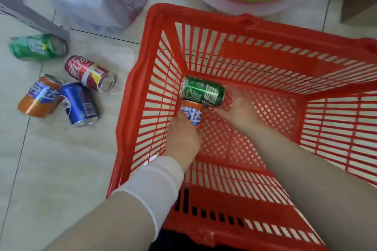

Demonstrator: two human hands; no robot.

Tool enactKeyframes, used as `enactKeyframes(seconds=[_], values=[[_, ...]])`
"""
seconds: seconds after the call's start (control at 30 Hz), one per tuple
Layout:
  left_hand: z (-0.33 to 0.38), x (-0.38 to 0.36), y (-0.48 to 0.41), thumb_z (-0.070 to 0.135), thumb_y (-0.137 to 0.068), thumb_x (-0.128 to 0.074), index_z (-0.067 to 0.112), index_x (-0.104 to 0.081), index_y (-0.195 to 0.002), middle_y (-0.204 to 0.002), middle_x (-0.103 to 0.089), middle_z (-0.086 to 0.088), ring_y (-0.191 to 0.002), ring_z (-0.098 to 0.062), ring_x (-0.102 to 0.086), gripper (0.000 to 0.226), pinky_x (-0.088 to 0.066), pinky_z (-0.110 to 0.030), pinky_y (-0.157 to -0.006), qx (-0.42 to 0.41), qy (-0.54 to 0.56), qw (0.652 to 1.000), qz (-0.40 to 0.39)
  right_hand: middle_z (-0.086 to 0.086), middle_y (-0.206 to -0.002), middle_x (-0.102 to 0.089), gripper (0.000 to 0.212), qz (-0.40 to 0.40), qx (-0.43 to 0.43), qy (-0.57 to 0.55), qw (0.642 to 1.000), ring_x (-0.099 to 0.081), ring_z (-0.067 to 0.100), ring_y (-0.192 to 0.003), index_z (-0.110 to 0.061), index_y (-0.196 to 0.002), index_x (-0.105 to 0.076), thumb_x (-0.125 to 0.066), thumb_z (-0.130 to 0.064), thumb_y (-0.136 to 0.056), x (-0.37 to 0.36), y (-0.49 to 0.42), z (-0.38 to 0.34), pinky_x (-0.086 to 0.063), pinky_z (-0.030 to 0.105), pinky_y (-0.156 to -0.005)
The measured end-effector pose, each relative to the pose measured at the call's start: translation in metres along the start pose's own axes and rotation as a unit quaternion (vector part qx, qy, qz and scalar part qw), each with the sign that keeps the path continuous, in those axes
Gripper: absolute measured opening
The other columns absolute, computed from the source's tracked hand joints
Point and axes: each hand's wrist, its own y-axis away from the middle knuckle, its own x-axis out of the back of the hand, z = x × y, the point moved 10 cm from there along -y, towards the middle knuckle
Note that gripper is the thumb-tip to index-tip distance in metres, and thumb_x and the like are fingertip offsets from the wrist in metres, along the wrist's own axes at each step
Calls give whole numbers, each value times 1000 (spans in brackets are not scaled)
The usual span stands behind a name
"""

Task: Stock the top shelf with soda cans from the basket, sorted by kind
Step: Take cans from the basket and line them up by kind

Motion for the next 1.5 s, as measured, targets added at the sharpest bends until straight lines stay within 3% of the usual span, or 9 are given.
enactKeyframes(seconds=[0.2, 0.53, 0.67, 0.77, 0.87, 1.03, 1.13, 1.23, 1.5], values=[[-8, -10, -23, 45, -88, -55, -1, -7, -143, -145, -28, -16, -133, -26, -32, 86, -22, -30, -110, 31, 1, 999, 26, 12, -140, -40, 83, -7, 41, 29, 999, -32, 29, -132, -16, -142, -32, -76, -21, -73, -20, -36, -4, -24, 36, -109], [-15, -31, -29, 37, -60, -82, 2, -43, -119, -115, -56, -15, -110, -28, -55, 79, -46, -39, -94, 62, 198, 978, -2, 1, -118, -52, 74, 28, 33, -110, 993, -52, 17, -109, -18, -124, -51, -86, -20, -59, 5, -25, 16, -41, 25, -90], [-13, -19, 8, 54, -41, -73, 3, -44, -119, -114, -57, -14, -109, -30, -55, 98, -47, -41, -93, 80, 232, 969, -32, -10, -99, -55, 64, 30, -7, -211, 977, -53, -2, -87, -22, -115, -53, -85, -15, -60, 40, 15, 21, -41, 0, -68], [-1, 11, 57, 53, -36, -70, 6, -45, -112, -110, -58, -11, -103, -27, -58, 93, -49, -43, -89, 58, 288, 955, -53, -13, -97, -59, 58, 28, -32, -292, 955, -54, -7, -85, -24, -110, -56, -83, -9, -61, 73, 63, 18, -43, 1, -72], [10, 51, 118, 43, -42, -78, 15, -42, -105, -104, -62, -3, -96, -21, -62, 78, -50, -37, -88, 28, 341, 937, -72, -6, -102, -65, 54, 36, -53, -360, 931, -61, 11, -97, -32, -99, -59, -86, -14, -56, 110, 119, 8, -50, 30, -91], [21, 134, 226, 23, -64, -82, 24, -38, -108, -89, -57, 17, -80, 1, -58, 62, -46, -20, -76, -6, 384, 920, -75, -4, -102, -64, 51, 41, -49, -458, 887, -62, 26, -105, -30, -100, -55, -78, -5, -62, 187, 220, -49, -56, 32, -79], [26, 185, 289, 16, -66, -81, 24, -38, -108, -88, -54, 21, -75, 13, -52, 61, -43, -4, -65, -22, 412, 908, -68, 0, -108, -65, 69, 46, -50, -478, 876, -64, 24, -103, -31, -105, -55, -89, -37, -46, 240, 277, -90, -57, 35, -78], [29, 235, 348, 12, -67, -81, 23, -38, -108, -92, -57, 17, -78, 6, -56, 60, -48, -16, -76, -27, 454, 889, -60, -4, -106, -64, 86, 60, -30, -478, 876, -65, 17, -97, -31, -105, -52, -88, -53, -30, 295, 327, -131, -56, 33, -75], [29, 371, 474, 5, -73, -75, 13, -38, -119, -97, -58, 7, -80, 1, -57, 59, -49, -9, -67, -82, 542, 836, 9, -3, -92, -66, 50, 27, 56, -470, 880, -67, 9, -80, -25, -109, -52, -66, -11, -63, 390, 437, -243, -53, 21, -62]])
